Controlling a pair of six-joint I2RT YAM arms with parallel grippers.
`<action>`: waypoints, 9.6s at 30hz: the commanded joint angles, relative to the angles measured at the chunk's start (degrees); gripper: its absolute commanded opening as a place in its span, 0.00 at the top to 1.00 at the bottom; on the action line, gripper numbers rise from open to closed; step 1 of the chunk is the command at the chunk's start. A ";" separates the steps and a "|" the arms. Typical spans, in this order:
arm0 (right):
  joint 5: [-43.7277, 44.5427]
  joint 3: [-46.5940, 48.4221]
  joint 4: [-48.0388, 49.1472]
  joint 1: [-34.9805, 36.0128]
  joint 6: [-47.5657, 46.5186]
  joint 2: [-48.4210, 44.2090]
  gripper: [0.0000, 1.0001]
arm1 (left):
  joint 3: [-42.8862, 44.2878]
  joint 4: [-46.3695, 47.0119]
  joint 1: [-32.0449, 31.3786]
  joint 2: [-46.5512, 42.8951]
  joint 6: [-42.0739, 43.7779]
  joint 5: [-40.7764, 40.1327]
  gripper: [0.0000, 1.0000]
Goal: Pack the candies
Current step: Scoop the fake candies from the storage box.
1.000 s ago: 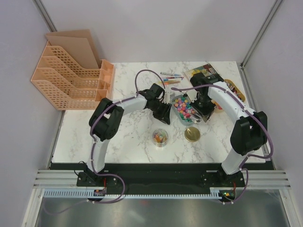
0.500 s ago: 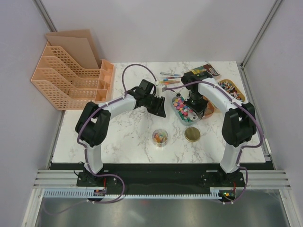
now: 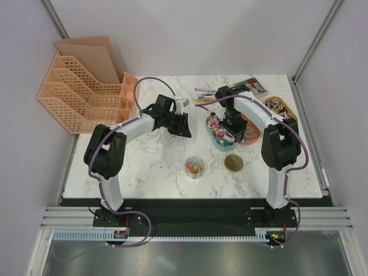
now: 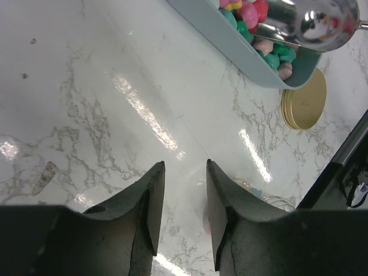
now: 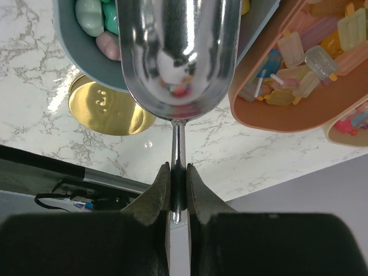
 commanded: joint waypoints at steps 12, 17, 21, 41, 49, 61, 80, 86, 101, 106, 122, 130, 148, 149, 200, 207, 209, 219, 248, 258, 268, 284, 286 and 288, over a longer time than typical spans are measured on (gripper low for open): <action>-5.89 5.43 -4.52 1.37 5.54 2.04 1.00 | -1.09 2.82 1.47 -2.76 -1.83 1.45 0.57; -10.01 10.09 -4.43 1.81 7.38 3.89 1.00 | -1.71 2.38 1.47 -3.90 -0.25 -0.57 0.57; -12.56 11.94 -4.34 1.72 8.53 5.91 1.00 | -1.71 1.94 1.47 -4.25 0.81 -1.98 0.57; -13.45 7.37 -3.64 -0.92 9.06 3.54 1.00 | 20.25 -3.24 -5.03 19.30 0.02 4.17 0.98; -6.95 5.88 -3.55 -1.01 7.57 2.05 1.00 | 22.99 -3.60 -10.39 20.71 -0.51 5.40 0.98; -1.58 6.49 -4.43 -1.18 4.40 3.54 1.00 | 13.70 0.61 -6.98 9.21 0.73 3.13 0.96; 4.48 6.58 -4.17 3.30 3.78 4.86 1.00 | 38.98 6.60 3.06 28.70 -2.18 -2.94 0.98; 4.75 6.40 -4.25 3.30 3.78 5.47 1.00 | 39.95 7.48 1.91 31.61 -2.97 -3.04 0.98; 3.26 14.66 -4.16 3.48 3.96 12.77 1.00 | 31.96 9.32 -2.48 29.67 -5.34 1.09 0.98; 2.81 15.63 -4.08 3.48 3.96 13.56 1.00 | 30.46 9.94 -3.71 29.06 -5.87 1.18 0.98; -2.01 12.12 -3.55 1.99 1.50 14.61 1.00 | 29.05 9.50 -3.89 27.65 -4.81 -0.49 0.98; -5.98 13.96 -3.11 0.40 1.50 15.49 1.00 | 25.99 8.36 -1.35 24.23 -3.23 -0.49 0.98; -13.62 12.38 -0.65 0.75 11.69 13.47 1.00 | 12.01 8.45 1.56 10.61 1.51 -2.77 0.98; -14.06 11.95 -0.48 0.75 11.96 13.39 1.00 | 11.31 8.45 1.64 9.82 1.86 -3.03 0.98; -15.38 16.69 4.36 0.40 12.92 13.92 1.00 | 4.62 -1.49 7.36 -5.04 11.97 -4.00 0.98; -13.19 15.02 4.80 0.58 13.89 10.75 1.00 | 4.53 -1.40 7.53 -5.57 12.15 -4.35 0.98; -12.75 14.14 5.06 0.66 14.07 10.40 1.00 | 4.44 -1.48 7.53 -5.66 12.15 -4.44 0.98; -11.25 10.01 10.42 1.28 17.75 8.99 1.00 | 2.34 -1.57 7.62 -7.94 13.20 -5.32 0.98; -8.44 -4.67 25.79 1.37 25.76 2.58 1.00 | 0.22 -0.34 7.62 -7.68 13.56 -6.20 0.98; -4.14 -21.25 42.23 1.28 23.91 -7.00 1.00 | 1.89 -0.26 7.62 -5.75 13.20 -5.23 0.98; -2.73 -32.35 56.10 1.63 19.61 -15.17 1.00 | 4.18 -0.17 7.62 -4.17 12.94 -4.53 0.98; -3.50 -41.49 58.50 1.20 -0.12 -38.36 1.00 | 7.43 -2.80 7.53 -7.14 14.51 -6.02 0.97; -9.63 -42.46 54.75 1.01 -4.11 -44.58 1.00 | 6.20 -3.33 7.45 -9.77 15.48 -8.39 0.96; -13.78 -41.94 50.09 1.10 -8.86 -47.77 1.00 | 4.80 -3.86 7.62 -11.45 17.24 -11.10 0.96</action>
